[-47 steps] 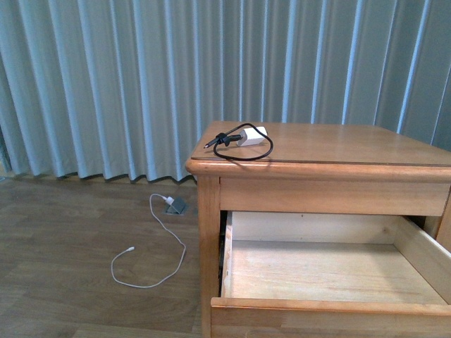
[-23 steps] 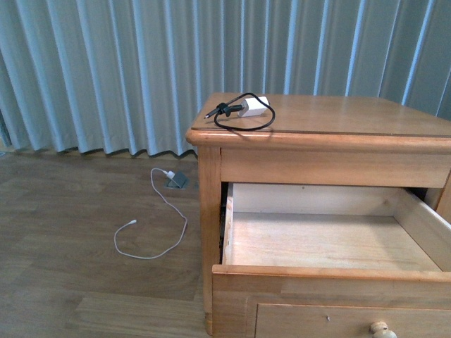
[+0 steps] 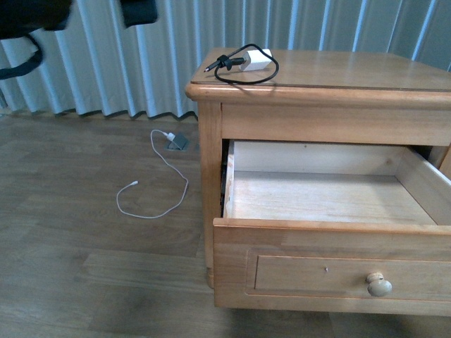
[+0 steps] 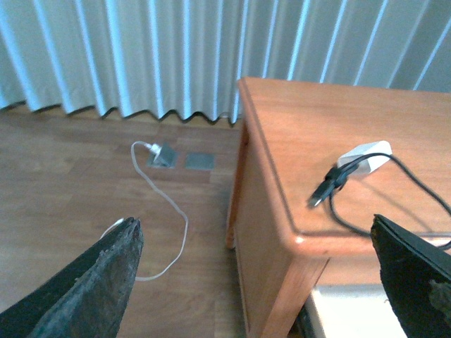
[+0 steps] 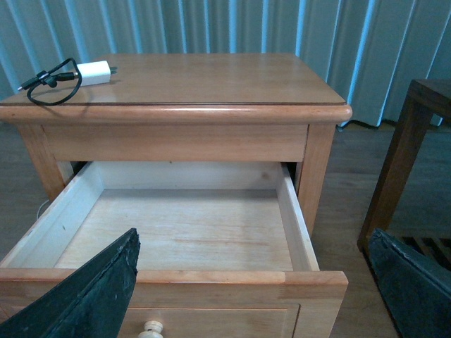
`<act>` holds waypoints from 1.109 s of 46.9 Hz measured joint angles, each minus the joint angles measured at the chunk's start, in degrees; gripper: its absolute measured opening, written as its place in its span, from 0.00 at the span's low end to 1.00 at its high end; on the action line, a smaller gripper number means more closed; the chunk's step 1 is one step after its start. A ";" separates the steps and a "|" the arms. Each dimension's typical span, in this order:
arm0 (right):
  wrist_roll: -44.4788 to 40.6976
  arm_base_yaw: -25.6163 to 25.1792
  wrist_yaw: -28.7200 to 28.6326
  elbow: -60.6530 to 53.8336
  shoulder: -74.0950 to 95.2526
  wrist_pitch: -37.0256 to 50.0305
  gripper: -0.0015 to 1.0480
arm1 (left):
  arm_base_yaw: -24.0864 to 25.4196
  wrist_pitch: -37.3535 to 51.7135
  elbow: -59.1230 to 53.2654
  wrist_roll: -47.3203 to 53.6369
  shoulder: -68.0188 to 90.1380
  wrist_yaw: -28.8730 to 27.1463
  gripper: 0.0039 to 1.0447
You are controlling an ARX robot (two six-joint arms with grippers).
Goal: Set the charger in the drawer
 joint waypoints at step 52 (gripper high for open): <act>0.00 0.00 0.00 0.00 0.00 0.00 0.92 | -1.75 -34.88 59.58 11.21 41.38 15.06 0.94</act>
